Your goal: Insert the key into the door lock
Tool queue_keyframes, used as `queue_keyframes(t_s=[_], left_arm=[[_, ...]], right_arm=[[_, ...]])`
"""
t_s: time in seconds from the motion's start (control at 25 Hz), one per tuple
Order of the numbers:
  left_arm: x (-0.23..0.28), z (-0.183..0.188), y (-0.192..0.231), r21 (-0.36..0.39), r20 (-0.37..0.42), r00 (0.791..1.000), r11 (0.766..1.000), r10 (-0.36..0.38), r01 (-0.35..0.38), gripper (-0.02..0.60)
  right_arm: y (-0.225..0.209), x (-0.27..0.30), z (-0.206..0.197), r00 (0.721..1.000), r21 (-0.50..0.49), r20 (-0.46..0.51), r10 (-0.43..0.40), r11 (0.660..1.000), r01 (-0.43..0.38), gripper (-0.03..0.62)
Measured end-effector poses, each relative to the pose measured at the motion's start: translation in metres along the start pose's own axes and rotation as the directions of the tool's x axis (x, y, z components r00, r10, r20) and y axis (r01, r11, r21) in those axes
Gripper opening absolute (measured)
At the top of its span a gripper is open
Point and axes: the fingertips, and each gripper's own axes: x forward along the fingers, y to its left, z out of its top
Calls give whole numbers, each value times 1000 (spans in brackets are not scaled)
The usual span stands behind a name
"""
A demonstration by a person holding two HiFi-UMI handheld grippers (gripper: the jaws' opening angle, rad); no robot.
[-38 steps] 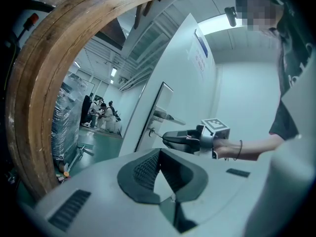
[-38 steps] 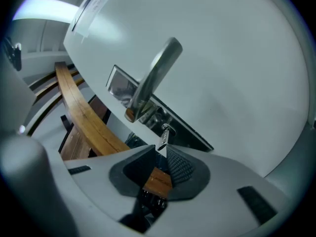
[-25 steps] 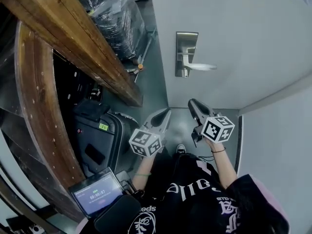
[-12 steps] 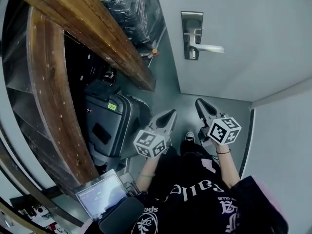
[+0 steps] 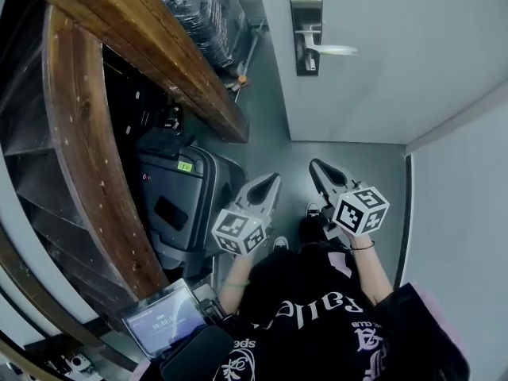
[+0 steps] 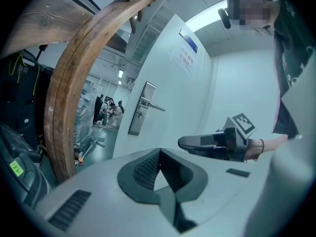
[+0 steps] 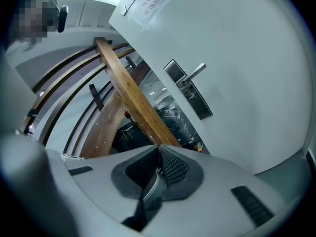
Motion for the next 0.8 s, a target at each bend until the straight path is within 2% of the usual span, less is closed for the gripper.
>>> queue_keyframes(t_s=[0.4, 0.56, 0.8], left_arm=[[-101, -37, -18, 24, -25, 995, 995, -98, 99, 5], [-121, -51, -37, 16, -39, 989, 989, -146, 147, 5], [-126, -59, -75, 17, -43, 975, 976, -218, 219, 5]], right_arm=[[84, -43, -89, 997, 61, 44, -63, 996, 61, 31], [108, -67, -112, 996, 58, 39, -83, 995, 81, 31], [120, -103, -122, 992, 62, 50, -116, 992, 113, 29]])
